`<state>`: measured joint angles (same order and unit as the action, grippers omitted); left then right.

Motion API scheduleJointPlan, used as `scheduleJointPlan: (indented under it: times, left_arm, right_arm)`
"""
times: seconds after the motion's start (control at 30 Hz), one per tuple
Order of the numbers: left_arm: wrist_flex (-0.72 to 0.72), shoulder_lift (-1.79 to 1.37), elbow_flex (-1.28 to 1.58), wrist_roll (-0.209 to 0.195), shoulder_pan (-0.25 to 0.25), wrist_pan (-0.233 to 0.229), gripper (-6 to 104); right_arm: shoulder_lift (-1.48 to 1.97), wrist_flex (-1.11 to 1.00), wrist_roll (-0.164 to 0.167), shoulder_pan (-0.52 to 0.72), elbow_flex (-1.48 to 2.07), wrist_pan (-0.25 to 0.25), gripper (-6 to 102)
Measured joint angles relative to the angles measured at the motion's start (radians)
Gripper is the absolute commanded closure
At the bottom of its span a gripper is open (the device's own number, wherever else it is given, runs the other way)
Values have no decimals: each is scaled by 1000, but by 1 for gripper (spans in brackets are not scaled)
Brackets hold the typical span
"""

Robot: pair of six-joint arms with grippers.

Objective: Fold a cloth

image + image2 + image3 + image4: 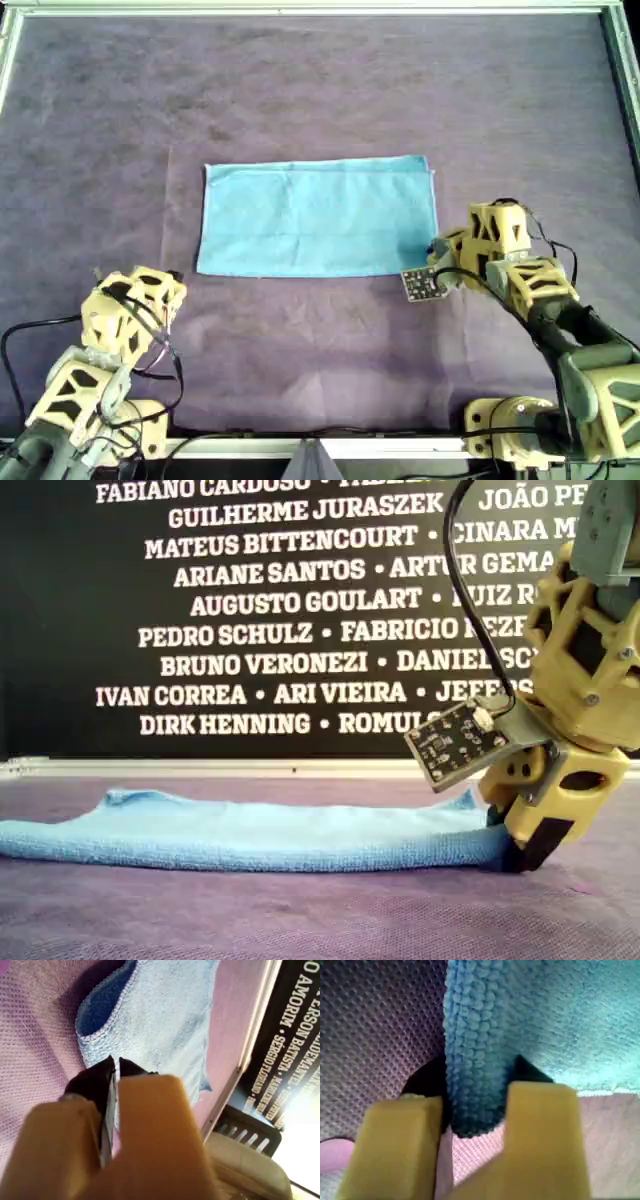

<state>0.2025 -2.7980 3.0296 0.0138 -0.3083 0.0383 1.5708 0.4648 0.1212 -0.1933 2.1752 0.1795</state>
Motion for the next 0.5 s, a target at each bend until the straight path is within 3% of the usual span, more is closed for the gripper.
scheduleJointPlan:
  times: [0.1,0.17,0.5]
  left_arm:
    - [0,0,0,0,0,0,97]
    - [0,0,0,0,0,0,97]
    - [0,0,0,-3,0,0,97]
  right_arm:
    - [0,0,0,0,0,0,94]
    - [-3,0,0,-2,-37,0,99]
    - [-3,0,0,-9,-195,0,96]
